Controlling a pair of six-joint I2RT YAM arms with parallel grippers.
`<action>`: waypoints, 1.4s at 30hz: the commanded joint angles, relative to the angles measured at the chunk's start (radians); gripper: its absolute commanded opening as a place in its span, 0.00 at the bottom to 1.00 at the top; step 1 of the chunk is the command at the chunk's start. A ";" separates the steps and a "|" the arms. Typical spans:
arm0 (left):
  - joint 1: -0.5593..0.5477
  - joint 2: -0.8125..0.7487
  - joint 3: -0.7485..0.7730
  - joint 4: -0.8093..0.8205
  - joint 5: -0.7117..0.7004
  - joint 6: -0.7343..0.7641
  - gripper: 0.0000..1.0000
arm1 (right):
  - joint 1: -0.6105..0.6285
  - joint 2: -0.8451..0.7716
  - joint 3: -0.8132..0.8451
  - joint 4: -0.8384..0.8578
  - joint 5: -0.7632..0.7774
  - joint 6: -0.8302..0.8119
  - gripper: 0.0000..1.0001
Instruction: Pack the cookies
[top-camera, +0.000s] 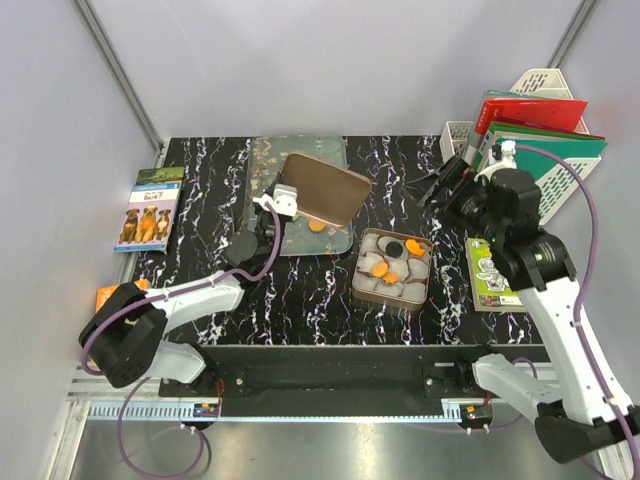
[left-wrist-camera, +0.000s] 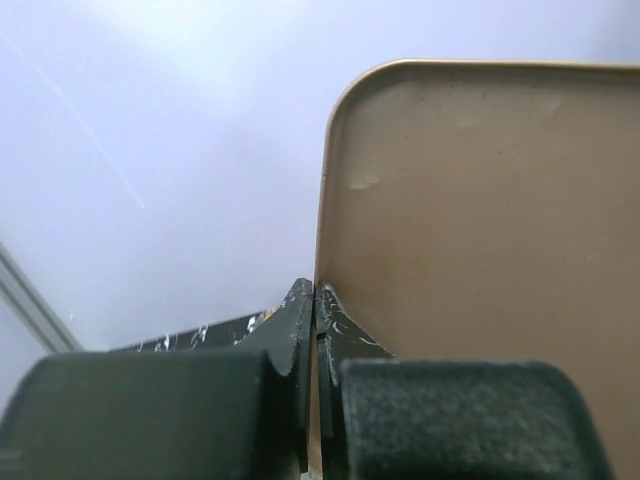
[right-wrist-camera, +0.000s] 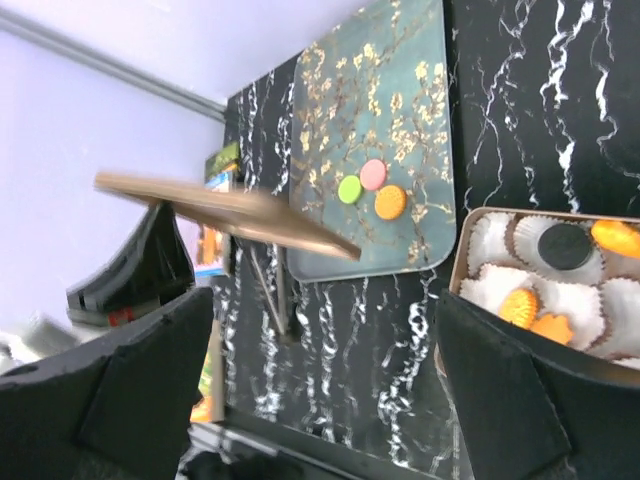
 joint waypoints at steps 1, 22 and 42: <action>-0.012 -0.008 -0.014 0.397 0.124 0.051 0.00 | -0.082 0.062 0.008 0.043 -0.350 0.113 0.99; -0.013 0.011 0.061 0.377 0.173 -0.114 0.02 | -0.169 0.016 -0.100 0.358 -0.587 0.129 0.93; 0.129 -0.109 0.546 -0.830 0.508 -0.705 0.00 | -0.171 -0.207 -0.330 0.460 -0.257 -0.218 0.81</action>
